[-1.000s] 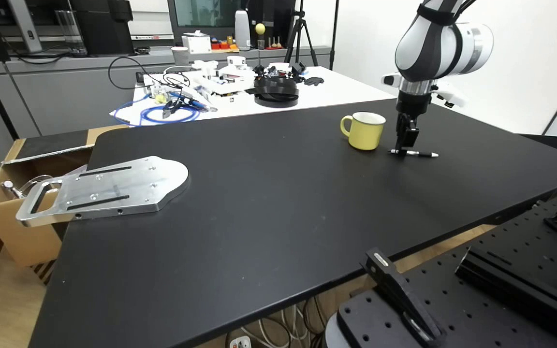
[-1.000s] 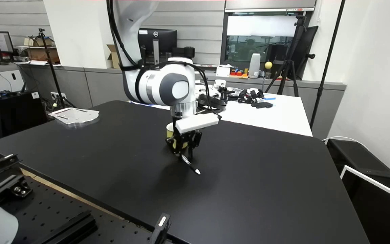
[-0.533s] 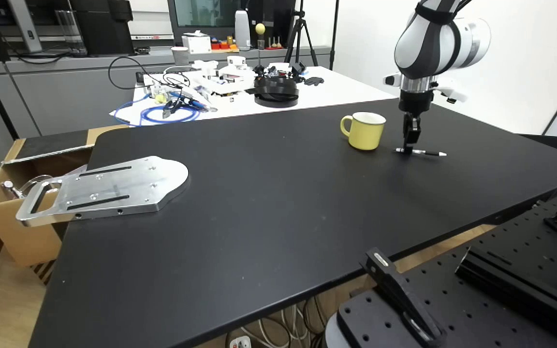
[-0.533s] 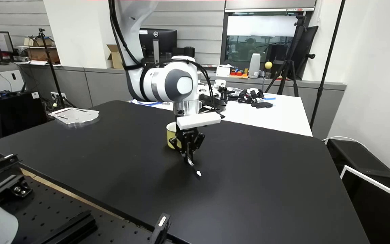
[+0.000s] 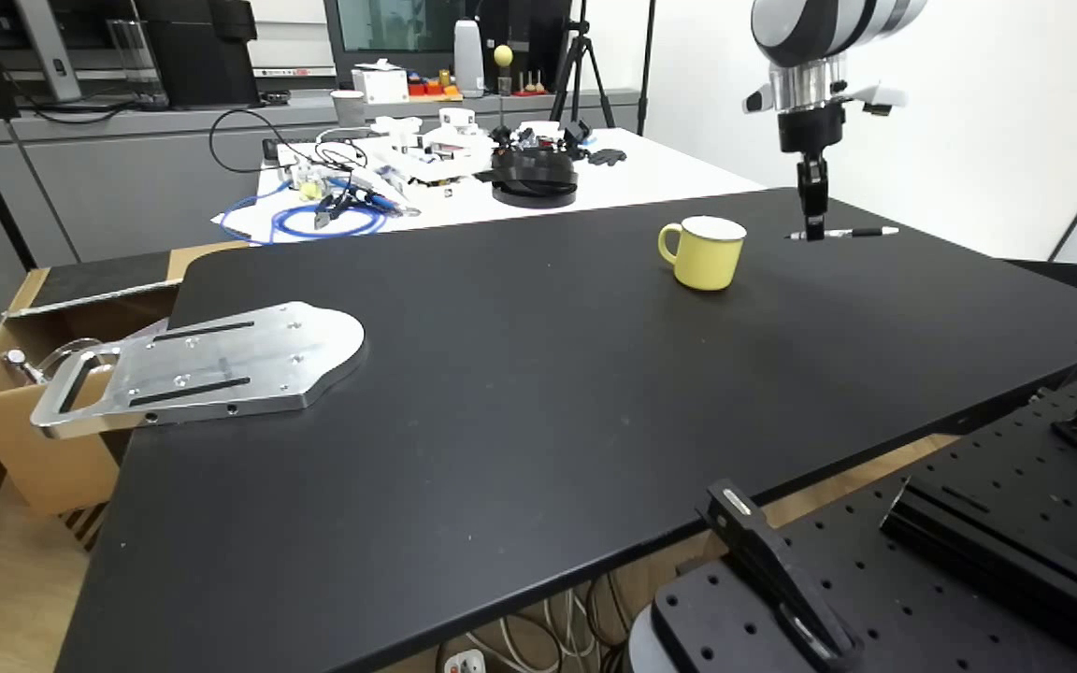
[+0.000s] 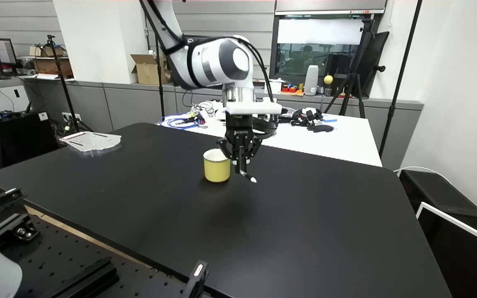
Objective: Place the pen inside the yellow mug
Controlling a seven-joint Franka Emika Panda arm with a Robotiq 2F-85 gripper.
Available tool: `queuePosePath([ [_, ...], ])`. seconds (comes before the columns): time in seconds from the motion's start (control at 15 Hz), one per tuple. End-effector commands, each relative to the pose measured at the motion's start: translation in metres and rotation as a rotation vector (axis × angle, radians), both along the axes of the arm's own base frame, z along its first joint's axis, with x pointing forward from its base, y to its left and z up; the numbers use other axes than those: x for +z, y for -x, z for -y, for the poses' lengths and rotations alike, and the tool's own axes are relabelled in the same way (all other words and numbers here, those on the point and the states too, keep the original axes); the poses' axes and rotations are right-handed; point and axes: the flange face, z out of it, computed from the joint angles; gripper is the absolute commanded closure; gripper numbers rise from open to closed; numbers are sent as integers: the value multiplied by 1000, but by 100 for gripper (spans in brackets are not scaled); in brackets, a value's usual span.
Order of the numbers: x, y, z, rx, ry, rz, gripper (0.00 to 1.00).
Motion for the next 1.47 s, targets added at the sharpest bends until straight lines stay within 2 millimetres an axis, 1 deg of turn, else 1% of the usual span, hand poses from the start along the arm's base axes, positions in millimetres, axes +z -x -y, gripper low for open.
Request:
queuePosePath([
  [0.0,61,-16,-2,-19,40,-57,96],
  [0.13,91,-28,-7,-30,2,18,96],
  [0.2,103,-33,-10,-49,-35,81,96],
  [0.27,111,-38,-14,-73,-63,136,96],
  [0.4,119,-46,-23,-124,-132,224,96],
  [0.67,116,-61,-41,-234,-254,409,96],
  [0.87,110,-66,-57,-308,-325,559,96],
  [1.07,101,-68,-75,-353,-354,725,96],
  [1.27,86,-65,-91,-367,-367,811,96],
  [1.4,75,-63,-97,-369,-370,829,96],
])
